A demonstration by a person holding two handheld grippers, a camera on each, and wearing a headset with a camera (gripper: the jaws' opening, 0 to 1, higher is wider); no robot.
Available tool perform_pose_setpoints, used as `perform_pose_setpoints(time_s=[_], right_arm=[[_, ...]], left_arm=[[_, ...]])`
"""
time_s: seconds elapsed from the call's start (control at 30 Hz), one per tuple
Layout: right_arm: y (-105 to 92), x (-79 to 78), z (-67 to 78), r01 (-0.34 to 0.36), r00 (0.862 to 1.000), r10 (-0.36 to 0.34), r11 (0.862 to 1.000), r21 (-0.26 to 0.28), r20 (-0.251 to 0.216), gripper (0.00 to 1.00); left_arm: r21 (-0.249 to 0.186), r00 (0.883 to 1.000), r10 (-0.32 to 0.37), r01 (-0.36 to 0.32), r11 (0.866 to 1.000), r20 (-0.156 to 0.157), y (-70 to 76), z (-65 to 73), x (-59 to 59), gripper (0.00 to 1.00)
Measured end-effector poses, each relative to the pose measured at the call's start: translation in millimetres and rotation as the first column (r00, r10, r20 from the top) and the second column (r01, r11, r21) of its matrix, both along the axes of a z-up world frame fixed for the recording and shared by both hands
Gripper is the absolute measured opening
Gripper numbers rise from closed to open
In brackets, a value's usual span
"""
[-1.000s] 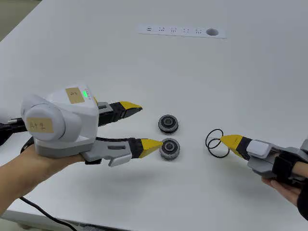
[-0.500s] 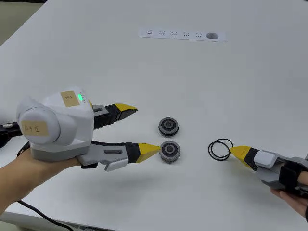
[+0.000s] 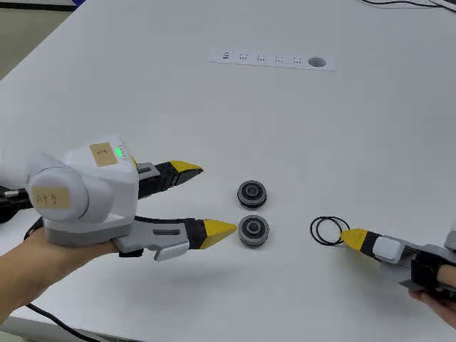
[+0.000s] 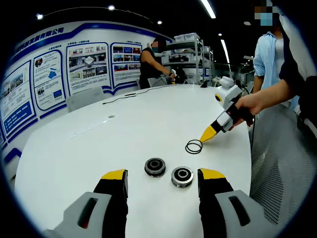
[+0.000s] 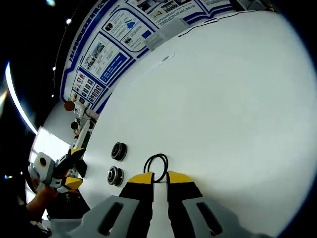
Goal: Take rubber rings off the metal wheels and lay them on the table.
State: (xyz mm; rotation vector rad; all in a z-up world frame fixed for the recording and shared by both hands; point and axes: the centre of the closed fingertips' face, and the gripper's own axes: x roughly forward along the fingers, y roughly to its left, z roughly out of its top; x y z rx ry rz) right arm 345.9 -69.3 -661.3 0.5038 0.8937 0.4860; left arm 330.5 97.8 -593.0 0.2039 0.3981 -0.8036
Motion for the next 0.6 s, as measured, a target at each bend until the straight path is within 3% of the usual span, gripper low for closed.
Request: perform_pose_setpoints(time_s=[0.13, 0.23, 0.4, 0.5, 0.6], right_arm=[[-0.7, 0.8, 0.2, -0.002, 1.000, 0.002, 1.000, -0.006, 0.001, 0.13], [-1.8, 1.7, 2.0, -0.027, 0.999, 0.028, 0.999, -0.041, 0.026, 0.16], [-1.7, 5.1, 10.6, -0.019, 0.998, 0.021, 1.000, -0.022, 0.061, 0.18], [5.7, 11.3, 26.2, -0.030, 0.990, 0.023, 0.999, 0.044, 0.137, 0.22], [11.3, 11.0, 34.2, -0.046, 0.989, 0.032, 0.995, 0.093, 0.143, 0.22]], left_arm=[[0.000, 1.000, 0.005, -0.005, 1.000, 0.003, 1.5, 0.6, 1.2, 0.58], [0.003, 1.000, 0.007, -0.007, 1.000, 0.004, 2.7, 0.9, 3.6, 0.58], [-0.001, 1.000, -0.001, 0.001, 1.000, 0.010, 1.0, 3.2, 6.8, 0.58], [0.011, 1.000, -0.014, 0.014, 1.000, -0.001, 0.1, -2.9, 10.4, 0.58], [0.017, 1.000, -0.020, 0.021, 1.000, -0.009, -1.3, -6.8, 15.6, 0.58]])
